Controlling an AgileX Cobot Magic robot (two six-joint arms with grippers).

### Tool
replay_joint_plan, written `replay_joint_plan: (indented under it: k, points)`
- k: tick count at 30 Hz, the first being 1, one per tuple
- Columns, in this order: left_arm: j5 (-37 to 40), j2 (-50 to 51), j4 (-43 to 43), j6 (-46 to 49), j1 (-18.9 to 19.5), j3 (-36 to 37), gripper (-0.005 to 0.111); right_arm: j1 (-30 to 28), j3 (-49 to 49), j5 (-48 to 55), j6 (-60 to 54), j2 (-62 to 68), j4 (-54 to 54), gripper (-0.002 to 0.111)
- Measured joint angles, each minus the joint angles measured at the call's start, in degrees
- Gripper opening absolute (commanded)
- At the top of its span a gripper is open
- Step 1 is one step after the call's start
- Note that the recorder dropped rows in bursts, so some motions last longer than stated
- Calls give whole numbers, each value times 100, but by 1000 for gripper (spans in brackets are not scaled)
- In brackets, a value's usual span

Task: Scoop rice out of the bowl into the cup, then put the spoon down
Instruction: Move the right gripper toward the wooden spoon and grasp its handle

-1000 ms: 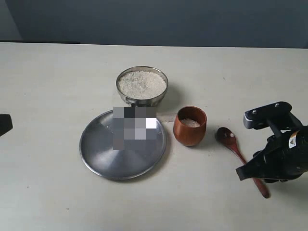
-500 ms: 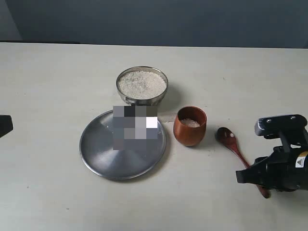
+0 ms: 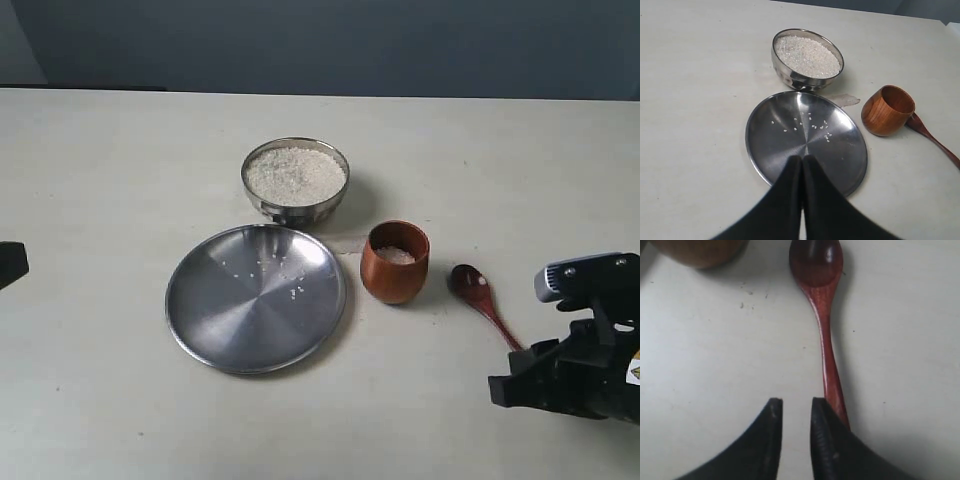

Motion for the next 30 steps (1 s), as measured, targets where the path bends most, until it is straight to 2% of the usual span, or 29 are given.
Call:
replay_joint_plan:
  k: [2,6,8,13,21,30]
  points:
    - [0,0,0,0,0,0,0,0,0,4,-28,0,-10,5]
    - [0,0,0,0,0,0,0,0,0,4,-90,0,-22,4]
    - [0,0,0,0,0,0,0,0,0,4,-114,0,-80,-1]
    - [17,0,0,0,0,0,0,-56,-212,328,-389,0,-433,-1]
    - [17,0,0,0,0,0,0,-665,-845,1620,-105,0,-1719,-1]
    - [17,0,0,0,0,0,0,-713,-864,1700,401,0,-1531,-1]
